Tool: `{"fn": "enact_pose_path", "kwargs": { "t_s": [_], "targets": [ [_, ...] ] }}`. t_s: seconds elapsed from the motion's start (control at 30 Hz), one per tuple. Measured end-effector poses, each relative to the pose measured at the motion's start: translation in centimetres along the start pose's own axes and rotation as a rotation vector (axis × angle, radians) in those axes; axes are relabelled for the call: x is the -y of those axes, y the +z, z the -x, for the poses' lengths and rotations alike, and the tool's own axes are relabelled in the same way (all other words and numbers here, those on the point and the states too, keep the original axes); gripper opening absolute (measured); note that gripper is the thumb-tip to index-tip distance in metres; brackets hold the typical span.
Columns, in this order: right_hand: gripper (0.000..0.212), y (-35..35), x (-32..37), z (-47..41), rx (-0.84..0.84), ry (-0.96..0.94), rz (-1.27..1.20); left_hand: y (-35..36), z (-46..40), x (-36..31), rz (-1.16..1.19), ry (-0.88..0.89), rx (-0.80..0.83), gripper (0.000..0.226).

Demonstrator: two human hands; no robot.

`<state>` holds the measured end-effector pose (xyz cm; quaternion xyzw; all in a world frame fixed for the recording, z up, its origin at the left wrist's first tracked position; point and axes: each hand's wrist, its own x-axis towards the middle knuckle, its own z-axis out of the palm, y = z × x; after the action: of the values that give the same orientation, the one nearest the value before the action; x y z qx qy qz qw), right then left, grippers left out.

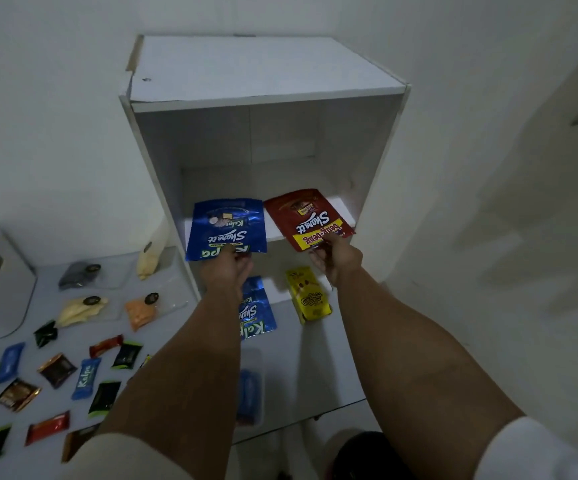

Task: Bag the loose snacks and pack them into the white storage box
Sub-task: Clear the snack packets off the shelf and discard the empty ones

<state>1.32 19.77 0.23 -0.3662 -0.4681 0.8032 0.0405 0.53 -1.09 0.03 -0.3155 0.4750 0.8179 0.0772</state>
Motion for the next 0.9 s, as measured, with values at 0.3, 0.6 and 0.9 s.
{"fn": "enact_pose_path", "kwargs": {
  "t_s": [0.3,0.6,0.9],
  "targets": [
    [0.013,-2.3,-3.7,5.0,-0.062,0.048,-0.073,-4.4,4.2,2.0,0.074,-0.036,0.04,0.039],
    [0.022,-8.5,-8.8,14.7,-0.22,-0.067,-0.274,-10.0,9.5,5.1,-0.046,-0.162,0.197,0.031],
    [0.022,-22.1,-16.9,24.7,-0.578,-0.089,-0.126,-13.5,15.1,13.6,-0.743,-0.06,0.343,0.031]
  ]
}}
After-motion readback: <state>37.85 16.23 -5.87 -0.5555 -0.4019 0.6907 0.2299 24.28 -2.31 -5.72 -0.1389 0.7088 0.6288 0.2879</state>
